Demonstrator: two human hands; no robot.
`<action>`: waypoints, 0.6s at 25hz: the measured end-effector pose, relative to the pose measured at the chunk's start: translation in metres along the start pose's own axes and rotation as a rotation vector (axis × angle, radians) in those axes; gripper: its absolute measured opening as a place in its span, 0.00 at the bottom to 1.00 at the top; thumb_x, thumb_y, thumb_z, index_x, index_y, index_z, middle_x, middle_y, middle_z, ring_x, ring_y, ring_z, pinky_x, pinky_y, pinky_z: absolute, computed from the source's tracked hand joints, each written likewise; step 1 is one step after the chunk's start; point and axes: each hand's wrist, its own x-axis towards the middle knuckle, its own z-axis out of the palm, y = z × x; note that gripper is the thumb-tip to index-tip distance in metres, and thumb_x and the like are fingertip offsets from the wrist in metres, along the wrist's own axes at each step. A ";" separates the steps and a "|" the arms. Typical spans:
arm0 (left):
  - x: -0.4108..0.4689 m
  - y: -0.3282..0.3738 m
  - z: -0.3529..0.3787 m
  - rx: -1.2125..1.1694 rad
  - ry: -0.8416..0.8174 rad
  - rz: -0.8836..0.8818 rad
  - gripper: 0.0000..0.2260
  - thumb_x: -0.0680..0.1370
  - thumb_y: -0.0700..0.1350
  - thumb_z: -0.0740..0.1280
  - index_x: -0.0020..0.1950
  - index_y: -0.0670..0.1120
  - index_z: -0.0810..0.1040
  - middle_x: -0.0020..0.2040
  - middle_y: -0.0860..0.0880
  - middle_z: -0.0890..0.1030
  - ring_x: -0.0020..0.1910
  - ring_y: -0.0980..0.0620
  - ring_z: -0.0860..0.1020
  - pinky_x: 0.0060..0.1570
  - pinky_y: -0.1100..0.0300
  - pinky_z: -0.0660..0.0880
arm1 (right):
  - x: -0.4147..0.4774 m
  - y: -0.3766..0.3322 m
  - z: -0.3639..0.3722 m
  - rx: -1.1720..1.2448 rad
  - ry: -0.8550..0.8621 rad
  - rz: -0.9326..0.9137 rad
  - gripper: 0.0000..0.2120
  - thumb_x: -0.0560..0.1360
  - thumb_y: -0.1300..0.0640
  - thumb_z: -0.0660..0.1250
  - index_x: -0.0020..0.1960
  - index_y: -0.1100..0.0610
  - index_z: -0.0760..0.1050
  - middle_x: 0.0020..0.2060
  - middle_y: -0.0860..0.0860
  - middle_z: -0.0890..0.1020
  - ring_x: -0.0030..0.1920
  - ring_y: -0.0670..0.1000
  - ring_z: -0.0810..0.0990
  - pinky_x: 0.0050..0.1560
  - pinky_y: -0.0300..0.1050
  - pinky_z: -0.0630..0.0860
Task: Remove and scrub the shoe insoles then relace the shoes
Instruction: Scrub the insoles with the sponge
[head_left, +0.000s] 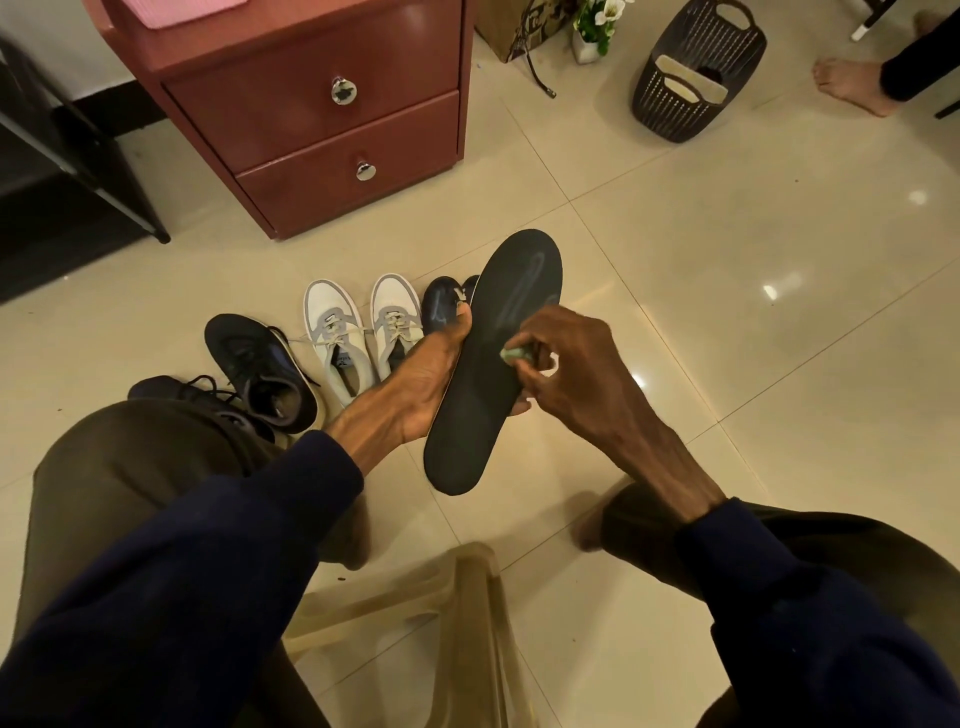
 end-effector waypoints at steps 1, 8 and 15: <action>0.000 -0.001 0.000 0.014 -0.030 -0.017 0.29 0.85 0.64 0.52 0.63 0.45 0.83 0.62 0.39 0.83 0.54 0.39 0.84 0.61 0.39 0.77 | 0.002 0.007 -0.003 -0.025 0.090 0.061 0.07 0.71 0.64 0.77 0.48 0.61 0.83 0.43 0.55 0.83 0.41 0.48 0.79 0.43 0.46 0.82; 0.000 -0.003 -0.003 0.072 0.013 -0.010 0.28 0.83 0.65 0.58 0.70 0.45 0.78 0.62 0.39 0.82 0.54 0.39 0.84 0.55 0.44 0.81 | -0.005 -0.021 0.010 0.034 -0.111 -0.049 0.07 0.72 0.63 0.77 0.50 0.61 0.83 0.45 0.55 0.83 0.43 0.48 0.80 0.45 0.38 0.79; -0.001 -0.005 0.001 0.058 -0.037 -0.079 0.29 0.84 0.64 0.56 0.69 0.42 0.78 0.61 0.36 0.82 0.51 0.37 0.84 0.54 0.41 0.81 | 0.000 -0.006 0.006 -0.012 0.104 0.071 0.07 0.73 0.65 0.76 0.51 0.63 0.83 0.46 0.56 0.83 0.44 0.51 0.82 0.47 0.43 0.81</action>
